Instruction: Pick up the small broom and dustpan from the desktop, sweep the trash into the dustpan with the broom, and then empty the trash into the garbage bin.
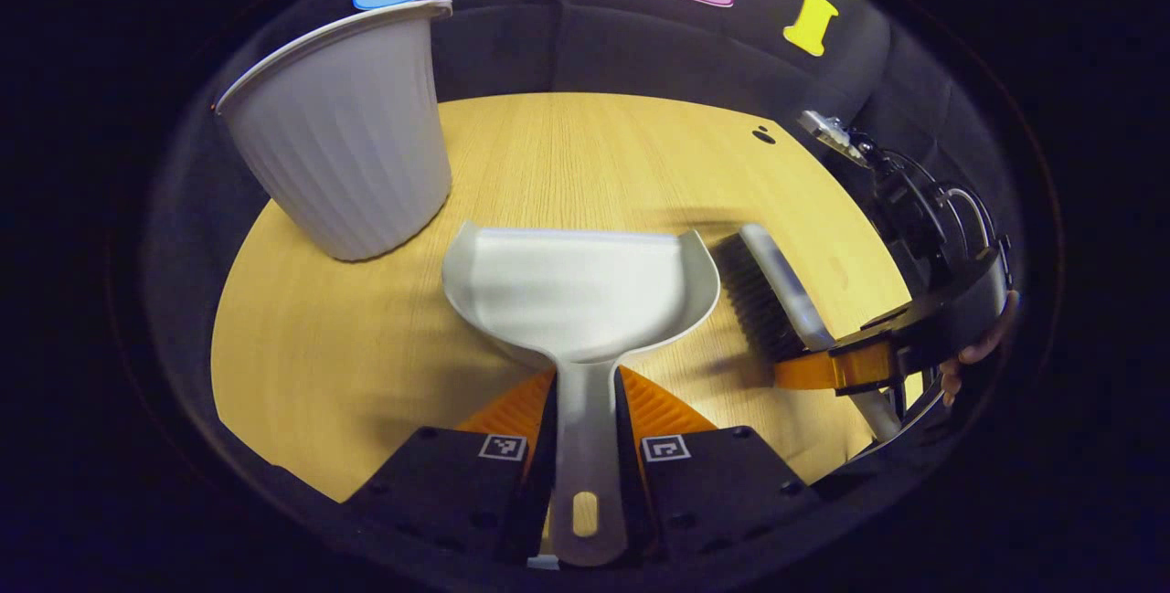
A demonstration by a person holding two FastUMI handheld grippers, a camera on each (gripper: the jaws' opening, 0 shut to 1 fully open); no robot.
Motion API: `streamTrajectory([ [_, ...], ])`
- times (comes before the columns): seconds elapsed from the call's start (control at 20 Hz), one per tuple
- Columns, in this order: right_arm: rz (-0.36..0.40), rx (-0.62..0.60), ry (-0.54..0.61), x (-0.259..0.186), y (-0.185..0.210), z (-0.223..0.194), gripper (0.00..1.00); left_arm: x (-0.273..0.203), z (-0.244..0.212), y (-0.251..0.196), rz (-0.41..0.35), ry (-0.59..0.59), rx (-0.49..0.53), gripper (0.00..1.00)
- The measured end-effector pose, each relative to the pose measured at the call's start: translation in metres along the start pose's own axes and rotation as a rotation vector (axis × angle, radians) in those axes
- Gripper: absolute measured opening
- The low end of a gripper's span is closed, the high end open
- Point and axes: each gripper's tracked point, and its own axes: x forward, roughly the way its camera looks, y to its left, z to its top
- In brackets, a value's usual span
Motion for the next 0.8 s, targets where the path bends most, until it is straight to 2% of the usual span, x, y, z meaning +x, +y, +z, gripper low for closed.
streamTrajectory([
  [0.05, 0.004, 0.004, 0.001, 0.0, 0.001, 0.0, 0.31, 0.003, -0.009, -0.001, -0.012, 0.056, -0.035, 0.3],
  [0.15, 0.028, 0.02, -0.018, -0.004, 0.001, 0.004, 0.34, 0.011, -0.017, -0.01, -0.05, 0.091, -0.096, 0.3],
  [0.2, 0.034, 0.025, -0.03, -0.007, 0.001, 0.006, 0.43, 0.006, -0.017, -0.015, -0.067, 0.095, -0.103, 0.31],
  [0.35, 0.069, 0.067, -0.088, -0.03, 0.005, 0.015, 0.54, -0.005, -0.008, -0.018, -0.093, 0.073, -0.074, 0.34],
  [0.4, 0.082, 0.084, -0.106, -0.039, 0.007, 0.017, 0.57, -0.01, -0.004, -0.015, -0.072, 0.064, -0.057, 0.52],
  [0.45, 0.095, 0.101, -0.131, -0.048, 0.008, 0.019, 0.61, -0.018, -0.002, -0.015, -0.068, 0.053, -0.032, 0.64],
  [0.5, 0.098, 0.106, -0.165, -0.059, 0.009, 0.02, 0.72, -0.03, 0.0, -0.014, -0.065, 0.044, -0.008, 0.66],
  [0.55, 0.085, 0.099, -0.207, -0.073, 0.004, 0.023, 0.88, -0.043, 0.001, -0.012, -0.058, 0.035, 0.005, 0.67],
  [0.6, 0.066, 0.083, -0.257, -0.088, 0.001, 0.026, 0.98, -0.058, 0.003, -0.014, -0.064, 0.021, 0.016, 0.68],
  [0.65, 0.049, 0.061, -0.318, -0.108, -0.001, 0.029, 0.98, -0.077, 0.005, -0.018, -0.079, 0.005, 0.029, 0.69],
  [0.7, 0.02, 0.036, -0.386, -0.128, -0.004, 0.034, 0.92, -0.097, 0.01, -0.021, -0.09, -0.026, 0.041, 0.69],
  [0.75, -0.015, 0.014, -0.47, -0.153, -0.007, 0.04, 0.98, -0.121, 0.023, -0.024, -0.094, -0.09, 0.049, 0.69],
  [0.8, -0.046, -0.005, -0.562, -0.179, -0.004, 0.047, 0.98, -0.143, 0.038, -0.027, -0.107, -0.173, 0.054, 0.68],
])
